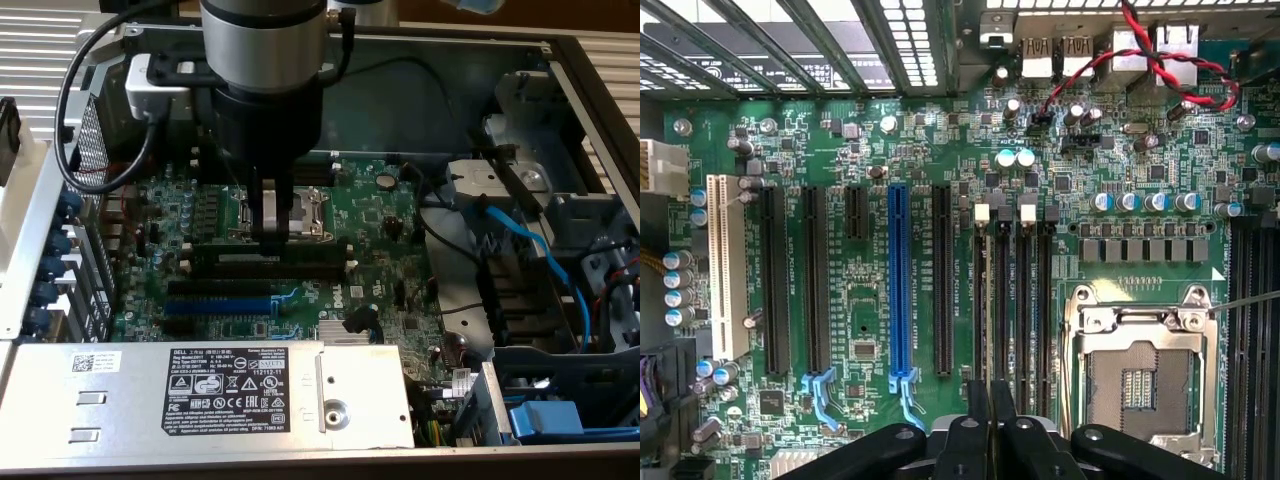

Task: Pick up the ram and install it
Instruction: 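Insert the ram into the slot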

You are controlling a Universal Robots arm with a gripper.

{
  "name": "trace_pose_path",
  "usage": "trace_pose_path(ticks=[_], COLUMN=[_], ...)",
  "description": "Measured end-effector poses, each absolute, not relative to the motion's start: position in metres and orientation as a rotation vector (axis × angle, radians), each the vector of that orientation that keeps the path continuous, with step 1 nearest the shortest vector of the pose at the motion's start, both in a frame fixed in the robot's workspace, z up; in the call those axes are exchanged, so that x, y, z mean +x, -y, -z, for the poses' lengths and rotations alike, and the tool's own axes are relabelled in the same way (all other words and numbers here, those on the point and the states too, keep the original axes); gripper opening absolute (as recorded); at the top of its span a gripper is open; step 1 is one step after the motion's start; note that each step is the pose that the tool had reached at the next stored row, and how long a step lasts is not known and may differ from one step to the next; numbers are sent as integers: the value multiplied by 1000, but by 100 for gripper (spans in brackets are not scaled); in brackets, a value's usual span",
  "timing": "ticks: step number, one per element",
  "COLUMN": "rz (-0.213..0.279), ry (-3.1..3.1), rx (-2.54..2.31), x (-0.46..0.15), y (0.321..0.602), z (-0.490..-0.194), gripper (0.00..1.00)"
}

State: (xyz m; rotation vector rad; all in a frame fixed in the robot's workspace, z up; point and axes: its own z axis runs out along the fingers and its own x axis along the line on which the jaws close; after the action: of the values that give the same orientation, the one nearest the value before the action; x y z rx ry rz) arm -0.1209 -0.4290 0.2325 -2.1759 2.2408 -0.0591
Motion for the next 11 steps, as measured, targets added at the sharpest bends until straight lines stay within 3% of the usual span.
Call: trace_pose_path(ticks=[11], rz=[56], ry=[-2240], rx=[-2174], x=[-124], y=[429], z=[-232], gripper=[12])
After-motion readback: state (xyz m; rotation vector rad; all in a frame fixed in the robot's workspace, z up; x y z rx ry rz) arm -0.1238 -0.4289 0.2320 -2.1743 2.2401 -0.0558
